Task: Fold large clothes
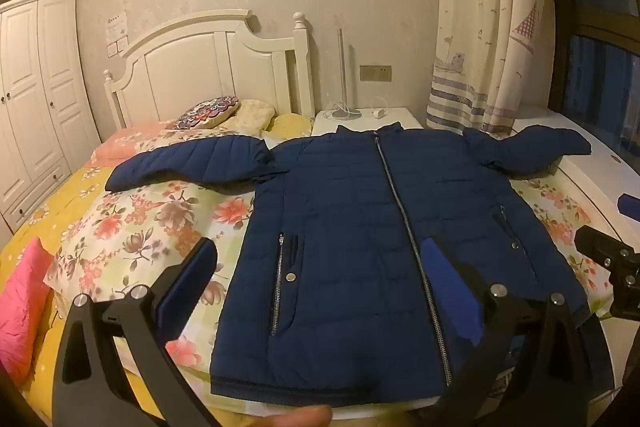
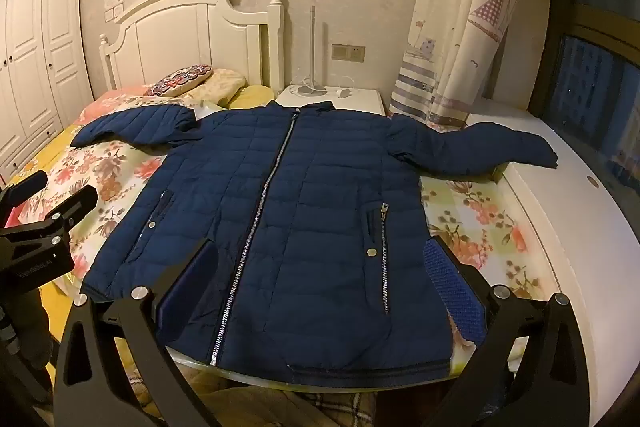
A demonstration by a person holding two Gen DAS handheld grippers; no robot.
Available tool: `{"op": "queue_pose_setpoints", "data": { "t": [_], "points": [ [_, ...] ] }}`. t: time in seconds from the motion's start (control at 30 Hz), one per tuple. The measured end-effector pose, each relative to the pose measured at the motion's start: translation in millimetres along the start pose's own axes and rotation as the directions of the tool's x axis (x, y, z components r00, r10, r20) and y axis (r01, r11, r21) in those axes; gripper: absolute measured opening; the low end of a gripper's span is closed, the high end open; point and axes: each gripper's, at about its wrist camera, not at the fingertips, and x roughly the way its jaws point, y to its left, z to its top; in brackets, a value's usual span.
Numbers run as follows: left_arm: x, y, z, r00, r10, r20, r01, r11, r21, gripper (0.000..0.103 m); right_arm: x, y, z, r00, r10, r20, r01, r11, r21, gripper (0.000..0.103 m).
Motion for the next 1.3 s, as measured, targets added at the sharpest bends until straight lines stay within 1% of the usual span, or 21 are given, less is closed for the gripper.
{"op": "queue_pose_setpoints", "data": {
  "t": [0.3, 0.73, 0.83, 1.3],
  "points": [
    [0, 0, 0, 1.000, -0.001, 0.001, 0.001, 1.000, -0.001, 0.101, 2, -2, 1, 1.000, -0.008, -0.002, 0.008, 1.000, 0.003, 0.099],
    [0, -1, 0, 1.000, -0.003, -0.004, 0.003, 1.000, 0.004, 0.101, 4, -5, -4, 1.000, 0.005, -0.003, -0.005, 1.000, 0.001, 0.099],
    [4, 4, -8, 1.000, -0.005, -0.005, 0.005, 1.000, 0.004, 0.101, 5, -1, -4, 1.000, 0.006, -0.005, -0.006, 1.000, 0.000, 0.099],
    [8, 5, -13, 1.000, -0.005, -0.016, 0.005, 1.000, 0.010, 0.101, 5, -2, -4, 1.000, 0.013, -0.007, -0.013, 1.000, 0.007, 0.099]
  ]
}}
